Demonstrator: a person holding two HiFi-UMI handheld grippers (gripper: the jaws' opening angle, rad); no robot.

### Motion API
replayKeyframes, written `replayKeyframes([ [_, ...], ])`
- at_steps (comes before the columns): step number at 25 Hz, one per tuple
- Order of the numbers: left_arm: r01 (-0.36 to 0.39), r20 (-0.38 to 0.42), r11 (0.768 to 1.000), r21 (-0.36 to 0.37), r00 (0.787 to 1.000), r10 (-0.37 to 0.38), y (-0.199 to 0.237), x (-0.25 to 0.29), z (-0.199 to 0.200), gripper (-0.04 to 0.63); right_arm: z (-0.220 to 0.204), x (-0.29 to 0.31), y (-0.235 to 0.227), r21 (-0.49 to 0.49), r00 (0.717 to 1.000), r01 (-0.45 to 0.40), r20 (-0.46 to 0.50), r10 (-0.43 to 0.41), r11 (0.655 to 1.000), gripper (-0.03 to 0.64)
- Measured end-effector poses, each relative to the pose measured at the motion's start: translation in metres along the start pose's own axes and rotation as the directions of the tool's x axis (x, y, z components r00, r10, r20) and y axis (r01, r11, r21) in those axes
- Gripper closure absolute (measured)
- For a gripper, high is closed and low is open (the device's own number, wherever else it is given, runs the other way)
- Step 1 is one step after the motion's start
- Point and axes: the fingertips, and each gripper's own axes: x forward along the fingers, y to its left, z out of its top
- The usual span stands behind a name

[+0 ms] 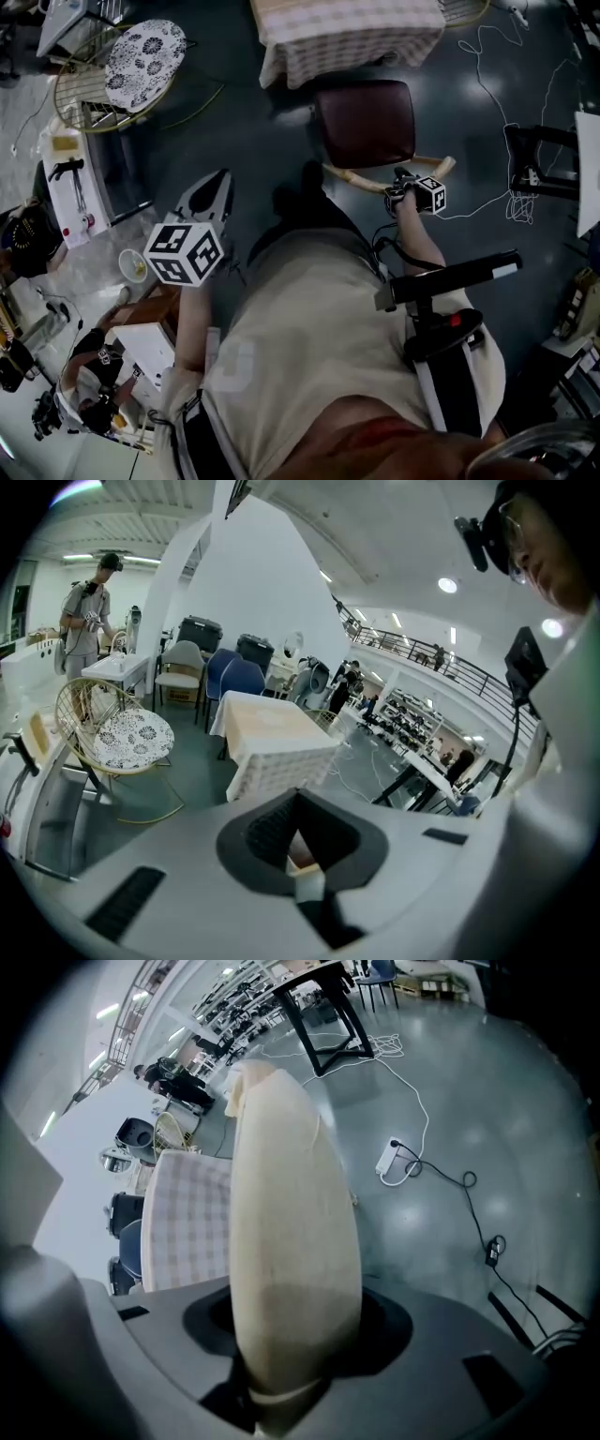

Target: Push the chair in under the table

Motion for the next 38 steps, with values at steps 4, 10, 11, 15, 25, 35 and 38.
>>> replayKeyframes([
  [4, 0.007, 0.000, 1.000, -0.006, 1.000, -0.007, -0.005, 0.008, 0.003, 0.589, 0.000, 0.003, 0.003, -0.002, 1.000, 0.002, -0.008, -0.002, 1.000, 0.417],
  [10, 0.003, 0.019, 1.000, -0.018, 1.000, -0.003, -0.005, 0.011, 0.004, 0.590, 0.003, 0.006, 0.007, -0.015, 1.000, 0.009, -0.009, -0.009, 1.000, 0.420],
  [11, 0.002, 0.018, 1.000, -0.017, 1.000, -0.001, -0.007, 0.012, 0.005, 0.590, 0.004, 0.006, 0.008, -0.015, 1.000, 0.014, -0.010, -0.014, 1.000, 0.420],
  [15, -0.008, 0.024, 1.000, -0.024, 1.000, 0.008, -0.008, 0.013, 0.009, 0.589, 0.005, 0.011, 0.014, -0.018, 1.000, 0.020, -0.021, -0.020, 1.000, 0.423],
  [25, -0.029, 0.020, 0.998, -0.047, 0.999, 0.030, -0.005, 0.015, 0.011, 0.589, 0.015, 0.013, 0.026, -0.026, 0.999, 0.044, -0.026, -0.045, 0.999, 0.429],
  [35, -0.029, -0.001, 0.999, -0.021, 1.000, 0.029, 0.001, 0.022, 0.017, 0.589, 0.017, 0.019, 0.037, -0.022, 1.000, 0.017, -0.012, -0.017, 1.000, 0.430],
  [38, -0.041, 0.003, 0.999, -0.028, 0.999, 0.041, 0.010, 0.016, 0.016, 0.589, 0.014, 0.022, 0.042, -0.025, 1.000, 0.017, -0.014, -0.018, 1.000, 0.430],
])
